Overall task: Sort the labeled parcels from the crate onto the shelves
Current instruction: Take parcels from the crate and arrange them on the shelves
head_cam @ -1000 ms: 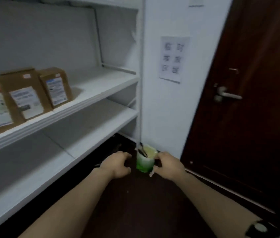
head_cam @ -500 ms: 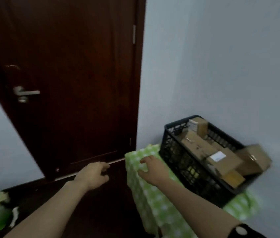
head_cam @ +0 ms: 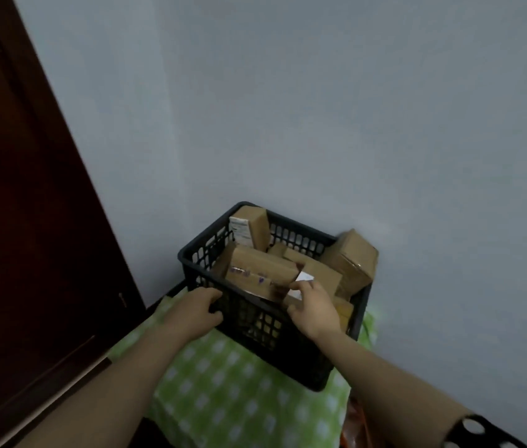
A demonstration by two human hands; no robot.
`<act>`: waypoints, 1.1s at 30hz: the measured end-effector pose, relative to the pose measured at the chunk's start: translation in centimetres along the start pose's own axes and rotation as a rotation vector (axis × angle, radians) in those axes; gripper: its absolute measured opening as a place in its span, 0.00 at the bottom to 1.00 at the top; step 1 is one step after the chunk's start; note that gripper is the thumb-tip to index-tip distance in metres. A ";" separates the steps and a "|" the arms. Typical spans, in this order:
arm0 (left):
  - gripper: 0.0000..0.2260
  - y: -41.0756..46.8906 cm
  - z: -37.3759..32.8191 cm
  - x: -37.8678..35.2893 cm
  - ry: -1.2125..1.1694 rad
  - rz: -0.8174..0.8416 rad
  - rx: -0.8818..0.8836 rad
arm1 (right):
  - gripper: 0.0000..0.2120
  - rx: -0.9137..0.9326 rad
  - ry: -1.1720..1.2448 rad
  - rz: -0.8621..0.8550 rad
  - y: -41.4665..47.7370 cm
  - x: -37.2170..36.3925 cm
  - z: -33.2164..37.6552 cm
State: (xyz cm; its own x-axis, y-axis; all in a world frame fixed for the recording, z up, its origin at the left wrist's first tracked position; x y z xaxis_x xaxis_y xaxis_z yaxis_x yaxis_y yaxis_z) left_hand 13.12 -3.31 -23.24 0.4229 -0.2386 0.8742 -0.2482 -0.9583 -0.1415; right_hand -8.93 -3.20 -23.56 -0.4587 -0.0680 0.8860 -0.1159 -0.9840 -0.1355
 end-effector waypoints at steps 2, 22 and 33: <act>0.21 3.4 0.1 0.1 -0.017 0.015 -0.042 | 0.20 -0.069 -0.004 -0.050 2.0 0.6 -0.7; 0.51 27.4 2.1 -5.7 0.375 0.737 -0.213 | 0.16 -0.089 -0.249 0.026 10.3 -1.9 -1.5; 0.38 19.4 1.6 4.4 -0.848 0.273 0.126 | 0.15 -0.261 0.800 -0.001 10.3 1.5 0.3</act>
State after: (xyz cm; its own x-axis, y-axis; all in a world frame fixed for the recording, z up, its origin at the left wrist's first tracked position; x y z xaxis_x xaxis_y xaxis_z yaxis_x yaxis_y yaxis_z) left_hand 11.59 -23.24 -22.85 0.8770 -0.4482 0.1733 -0.3577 -0.8497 -0.3874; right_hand -10.55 -13.49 -23.50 -0.9332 0.1675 0.3180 -0.2720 -0.9074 -0.3203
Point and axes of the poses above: each hand's wrist, its own y-axis towards the middle knuckle, its own x-axis out of the back of the hand, z = x × y, the point moved 6 cm from there along y, towards the middle knuckle, and after that the axes turned 8 degrees about -x, right-handed, at the moved point
